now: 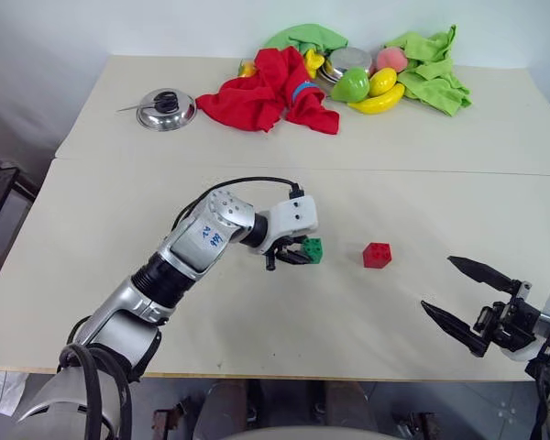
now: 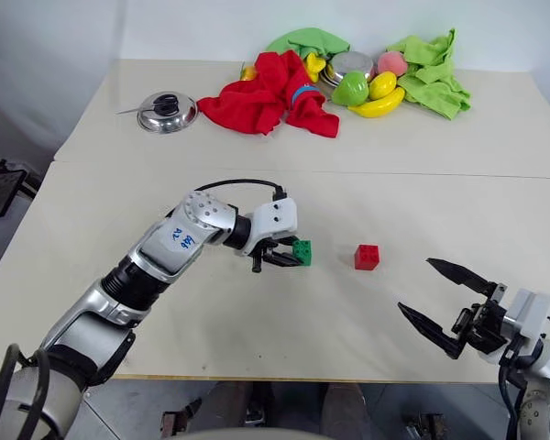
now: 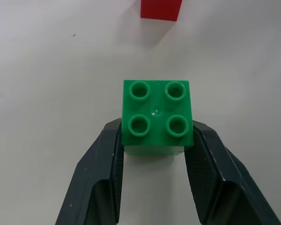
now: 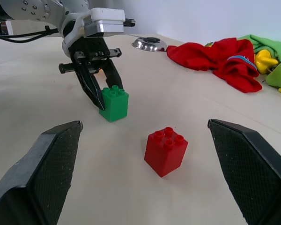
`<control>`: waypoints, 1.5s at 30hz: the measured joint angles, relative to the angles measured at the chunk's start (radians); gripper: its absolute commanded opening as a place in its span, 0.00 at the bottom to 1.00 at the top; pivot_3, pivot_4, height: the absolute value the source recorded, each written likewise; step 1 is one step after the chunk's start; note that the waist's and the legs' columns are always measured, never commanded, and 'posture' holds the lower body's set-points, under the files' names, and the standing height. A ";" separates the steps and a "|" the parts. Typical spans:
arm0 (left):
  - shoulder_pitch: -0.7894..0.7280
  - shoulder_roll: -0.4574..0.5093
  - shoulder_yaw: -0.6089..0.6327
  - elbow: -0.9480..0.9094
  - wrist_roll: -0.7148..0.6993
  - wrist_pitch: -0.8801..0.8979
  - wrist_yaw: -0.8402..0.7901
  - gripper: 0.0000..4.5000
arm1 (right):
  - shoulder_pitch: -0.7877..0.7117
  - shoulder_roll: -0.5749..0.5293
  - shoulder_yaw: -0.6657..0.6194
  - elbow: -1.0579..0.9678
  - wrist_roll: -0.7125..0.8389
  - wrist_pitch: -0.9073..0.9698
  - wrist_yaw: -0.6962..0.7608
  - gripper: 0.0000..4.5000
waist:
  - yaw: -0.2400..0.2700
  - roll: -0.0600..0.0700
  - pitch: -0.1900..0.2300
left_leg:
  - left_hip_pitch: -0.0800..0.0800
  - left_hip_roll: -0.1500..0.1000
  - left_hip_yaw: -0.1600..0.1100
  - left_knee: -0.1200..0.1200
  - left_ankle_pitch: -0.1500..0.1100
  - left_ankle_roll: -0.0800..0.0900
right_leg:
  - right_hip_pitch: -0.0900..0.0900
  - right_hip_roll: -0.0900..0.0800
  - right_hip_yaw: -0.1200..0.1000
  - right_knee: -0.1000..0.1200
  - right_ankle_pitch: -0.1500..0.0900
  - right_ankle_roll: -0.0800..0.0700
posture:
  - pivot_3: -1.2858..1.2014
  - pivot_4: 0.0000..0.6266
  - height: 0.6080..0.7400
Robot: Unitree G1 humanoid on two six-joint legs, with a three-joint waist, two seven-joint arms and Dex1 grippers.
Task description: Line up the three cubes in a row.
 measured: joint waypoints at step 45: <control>0.928 0.249 1.075 0.150 -0.403 -0.668 -0.105 1.00 | -0.261 -0.004 0.269 -0.072 -0.023 0.048 0.040 1.00 | -0.018 -0.001 -0.002 | 0.002 0.000 -0.003 -0.001 0.000 0.001 | 0.001 -0.007 -0.003 0.004 0.000 -0.001 | 0.52 0.24 1.00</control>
